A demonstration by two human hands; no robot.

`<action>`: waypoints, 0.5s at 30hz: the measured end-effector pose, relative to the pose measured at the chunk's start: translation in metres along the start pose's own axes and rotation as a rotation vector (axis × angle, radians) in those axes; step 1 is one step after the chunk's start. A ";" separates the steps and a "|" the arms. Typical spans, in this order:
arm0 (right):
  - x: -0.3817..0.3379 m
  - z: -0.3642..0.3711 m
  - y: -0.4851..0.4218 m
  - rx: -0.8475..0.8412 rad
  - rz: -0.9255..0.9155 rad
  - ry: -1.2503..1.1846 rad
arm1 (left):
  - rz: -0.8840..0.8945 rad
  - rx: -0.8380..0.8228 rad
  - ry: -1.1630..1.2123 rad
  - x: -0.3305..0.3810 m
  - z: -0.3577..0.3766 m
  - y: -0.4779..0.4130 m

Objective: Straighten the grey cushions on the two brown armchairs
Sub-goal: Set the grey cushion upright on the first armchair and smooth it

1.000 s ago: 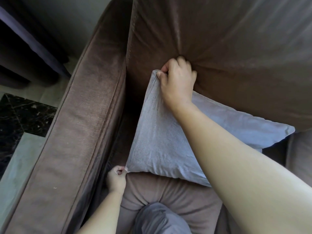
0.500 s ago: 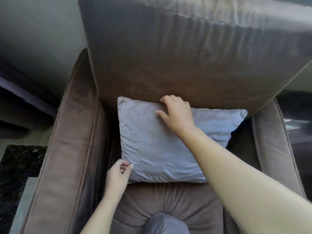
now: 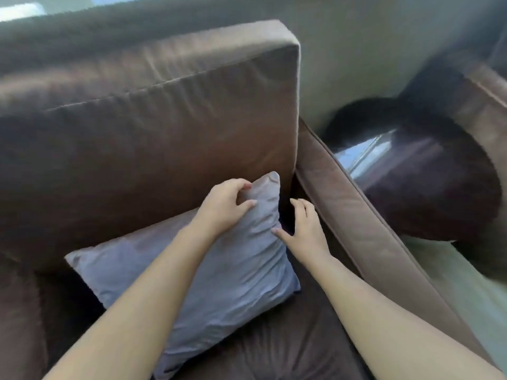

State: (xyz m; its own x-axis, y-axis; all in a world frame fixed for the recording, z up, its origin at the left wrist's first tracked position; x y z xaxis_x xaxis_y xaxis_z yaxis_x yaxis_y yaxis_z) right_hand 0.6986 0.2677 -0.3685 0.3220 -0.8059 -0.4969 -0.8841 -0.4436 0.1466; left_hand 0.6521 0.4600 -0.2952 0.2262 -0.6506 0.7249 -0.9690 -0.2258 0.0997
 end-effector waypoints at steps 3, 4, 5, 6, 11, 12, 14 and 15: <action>0.048 0.019 0.023 -0.087 0.216 -0.182 | 0.057 -0.057 -0.129 0.031 0.014 -0.049; 0.063 0.027 0.033 -0.112 0.279 -0.235 | 0.058 -0.066 -0.151 0.039 0.020 -0.061; 0.078 0.036 0.044 -0.136 0.343 -0.285 | 0.055 -0.080 -0.177 0.046 0.028 -0.070; 0.092 0.045 0.054 -0.161 0.403 -0.323 | 0.040 -0.107 -0.209 0.051 0.038 -0.076; 0.144 0.080 0.093 -0.241 0.574 -0.406 | -0.062 -0.274 -0.407 0.048 0.064 -0.102; 0.152 0.087 0.096 -0.258 0.595 -0.410 | -0.076 -0.290 -0.440 0.046 0.062 -0.107; 0.167 0.103 0.100 -0.293 0.604 -0.411 | -0.077 -0.337 -0.498 0.046 0.057 -0.112; 0.172 0.112 0.101 -0.310 0.604 -0.415 | -0.054 -0.357 -0.523 0.045 0.055 -0.113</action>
State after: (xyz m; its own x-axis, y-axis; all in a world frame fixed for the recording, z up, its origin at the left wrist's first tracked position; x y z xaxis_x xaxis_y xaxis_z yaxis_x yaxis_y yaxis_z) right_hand 0.6271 0.1277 -0.5348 -0.3898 -0.7567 -0.5249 -0.7113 -0.1146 0.6935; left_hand 0.7772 0.4156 -0.3113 0.2068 -0.9337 0.2922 -0.9076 -0.0715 0.4137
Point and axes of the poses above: each hand's wrist, its own y-axis away from the middle knuckle, its own z-axis out of the palm, x = y × z, the point moved 8 cm from there along -y, towards the middle knuckle, and after that the axes turned 5 degrees about y, right-handed, at the moved point
